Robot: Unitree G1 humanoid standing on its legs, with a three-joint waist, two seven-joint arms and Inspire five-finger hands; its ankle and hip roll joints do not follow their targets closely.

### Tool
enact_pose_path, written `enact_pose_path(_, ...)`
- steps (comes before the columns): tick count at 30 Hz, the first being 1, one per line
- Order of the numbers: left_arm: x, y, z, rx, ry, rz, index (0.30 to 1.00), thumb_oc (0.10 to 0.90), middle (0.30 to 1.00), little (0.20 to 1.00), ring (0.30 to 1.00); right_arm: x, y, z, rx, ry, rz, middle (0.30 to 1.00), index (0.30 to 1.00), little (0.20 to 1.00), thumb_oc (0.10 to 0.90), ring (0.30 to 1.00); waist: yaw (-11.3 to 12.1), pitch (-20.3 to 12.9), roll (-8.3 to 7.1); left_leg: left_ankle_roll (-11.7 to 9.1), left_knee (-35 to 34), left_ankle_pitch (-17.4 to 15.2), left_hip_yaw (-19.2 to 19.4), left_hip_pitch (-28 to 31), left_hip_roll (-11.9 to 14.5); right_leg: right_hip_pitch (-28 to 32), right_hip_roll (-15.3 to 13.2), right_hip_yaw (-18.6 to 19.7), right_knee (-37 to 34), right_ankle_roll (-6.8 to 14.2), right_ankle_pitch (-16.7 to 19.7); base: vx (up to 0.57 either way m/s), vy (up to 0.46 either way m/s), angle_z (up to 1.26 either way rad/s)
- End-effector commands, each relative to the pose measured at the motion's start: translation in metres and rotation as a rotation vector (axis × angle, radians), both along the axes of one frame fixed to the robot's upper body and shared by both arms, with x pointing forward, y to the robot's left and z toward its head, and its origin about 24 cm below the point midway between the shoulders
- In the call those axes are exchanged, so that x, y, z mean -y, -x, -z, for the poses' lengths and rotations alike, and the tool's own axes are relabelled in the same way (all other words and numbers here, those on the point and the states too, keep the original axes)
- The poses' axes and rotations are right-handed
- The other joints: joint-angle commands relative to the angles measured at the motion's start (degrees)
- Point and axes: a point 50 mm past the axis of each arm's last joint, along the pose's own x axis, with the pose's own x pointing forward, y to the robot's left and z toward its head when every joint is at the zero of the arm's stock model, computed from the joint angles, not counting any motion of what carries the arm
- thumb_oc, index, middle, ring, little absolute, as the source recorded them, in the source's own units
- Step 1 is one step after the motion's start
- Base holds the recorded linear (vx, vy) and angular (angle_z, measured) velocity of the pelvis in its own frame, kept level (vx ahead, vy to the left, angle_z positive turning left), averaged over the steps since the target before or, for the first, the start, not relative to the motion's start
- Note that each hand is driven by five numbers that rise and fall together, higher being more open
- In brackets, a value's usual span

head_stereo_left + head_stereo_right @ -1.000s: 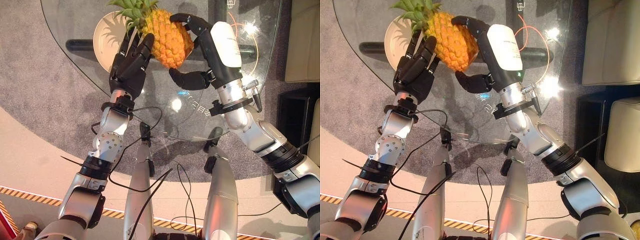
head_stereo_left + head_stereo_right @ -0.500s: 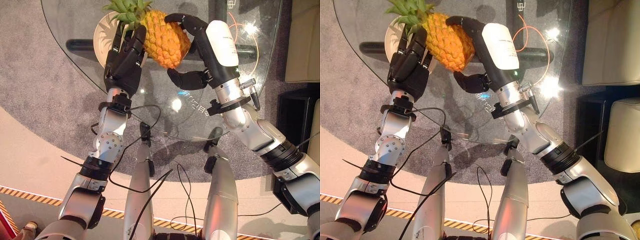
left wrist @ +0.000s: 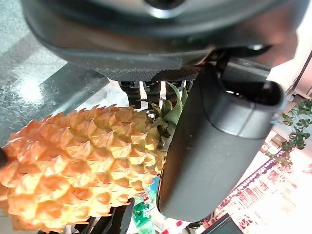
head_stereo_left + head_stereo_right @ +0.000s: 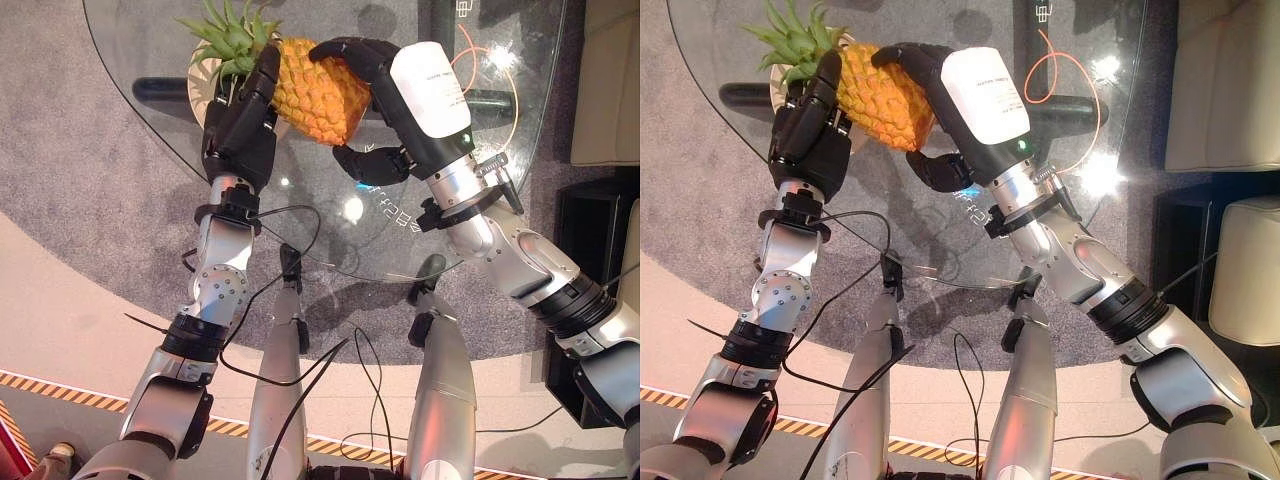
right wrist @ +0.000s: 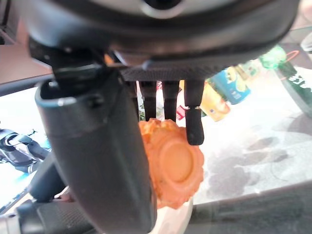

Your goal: Pick up the fruit to the plate

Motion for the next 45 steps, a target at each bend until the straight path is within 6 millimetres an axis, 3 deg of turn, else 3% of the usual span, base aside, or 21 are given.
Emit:
enact_pose_path(1,0.000,0.030,-0.066,0.331,0.064,0.014,0.900,0.800,0.900,0.900,0.900,-0.040,0.055,-0.050,0.322,0.070,-0.339,0.300,0.300,0.200,0.100,0.300,0.92,-1.44,-1.10,-0.82,4.57,-3.38,-0.67,-2.04,-0.13,5.56,-0.06,-2.11,-10.89,3.70,5.47,0.00,0.000,0.00)
enact_pose_path(10,-0.007,0.033,-0.068,0.377,0.167,-0.009,0.900,0.800,0.900,0.900,0.900,-0.042,0.058,-0.048,0.340,0.078,-0.380,0.300,0.300,0.200,0.100,0.300,0.81,-1.44,-1.21,-0.84,4.80,-3.50,-0.83,-2.32,-0.18,5.34,0.10,-1.95,-10.83,3.66,5.35,0.00,0.000,0.00)
enact_pose_path(16,-0.014,0.045,-0.077,0.556,0.217,-0.039,0.900,0.800,0.900,0.900,0.900,-0.041,0.058,-0.047,0.339,0.076,-0.391,0.300,0.300,0.200,0.100,0.300,0.70,-1.44,-1.40,-0.86,4.94,-3.67,-0.91,-2.50,-0.25,5.09,0.25,-1.85,-10.69,3.58,5.21,0.00,0.000,0.00)
enact_pose_path(17,-0.017,0.049,-0.080,0.611,0.229,-0.059,0.594,0.443,0.594,0.543,0.594,-0.041,0.058,-0.047,0.341,0.076,-0.394,0.300,0.300,0.200,0.100,0.300,0.68,-1.44,-1.51,-0.93,4.92,-3.68,-0.96,-2.54,-0.31,5.14,0.35,-1.78,-10.84,3.53,5.22,0.00,0.000,0.00)
enact_pose_path(18,-0.019,0.050,-0.081,0.630,0.236,-0.070,0.429,0.251,0.429,0.351,0.429,-0.041,0.059,-0.047,0.340,0.074,-0.398,0.300,0.300,0.200,0.100,0.300,0.66,-1.44,-1.59,-1.00,4.86,-3.66,-0.99,-2.53,-0.20,5.12,0.38,-1.79,-10.85,3.52,5.24,0.00,0.000,0.00)
enact_pose_path(19,-0.019,0.051,-0.082,0.646,0.239,-0.075,0.331,0.136,0.331,0.236,0.331,-0.042,0.058,-0.047,0.339,0.072,-0.398,0.300,0.300,0.200,0.100,0.300,0.63,-1.44,-1.70,-1.00,4.88,-3.71,-0.99,-2.42,-0.20,5.16,0.50,-1.65,-10.78,3.50,5.15,0.00,0.000,0.00)
enact_pose_path(20,-0.019,0.051,-0.083,0.661,0.237,-0.084,0.300,0.100,0.300,0.200,0.300,-0.042,0.058,-0.047,0.339,0.071,-0.398,0.300,0.300,0.200,0.100,0.300,0.59,-1.44,-1.80,-1.04,4.94,-3.77,-0.97,-2.37,-0.15,5.18,0.54,-1.57,-10.72,3.50,5.08,0.00,0.000,0.00)
enact_pose_path(44,-0.024,0.053,-0.092,0.748,0.193,-0.175,0.300,0.100,0.300,0.200,0.300,-0.042,0.057,-0.054,0.360,0.027,-0.381,0.300,0.300,0.200,0.100,0.300,0.06,-1.44,-1.99,-1.15,4.65,-4.22,-0.91,-2.28,-0.28,4.60,1.01,-0.87,-10.77,3.55,4.91,0.00,0.000,0.00)
enact_pose_path(45,-0.024,0.053,-0.093,0.749,0.191,-0.181,0.300,0.100,0.300,0.200,0.300,-0.042,0.057,-0.054,0.360,0.025,-0.383,0.404,0.404,0.321,0.221,0.404,0.01,-1.44,-2.00,-1.18,4.68,-4.23,-0.89,-2.30,-0.25,4.58,1.00,-0.85,-10.76,3.56,4.90,0.00,0.000,0.00)
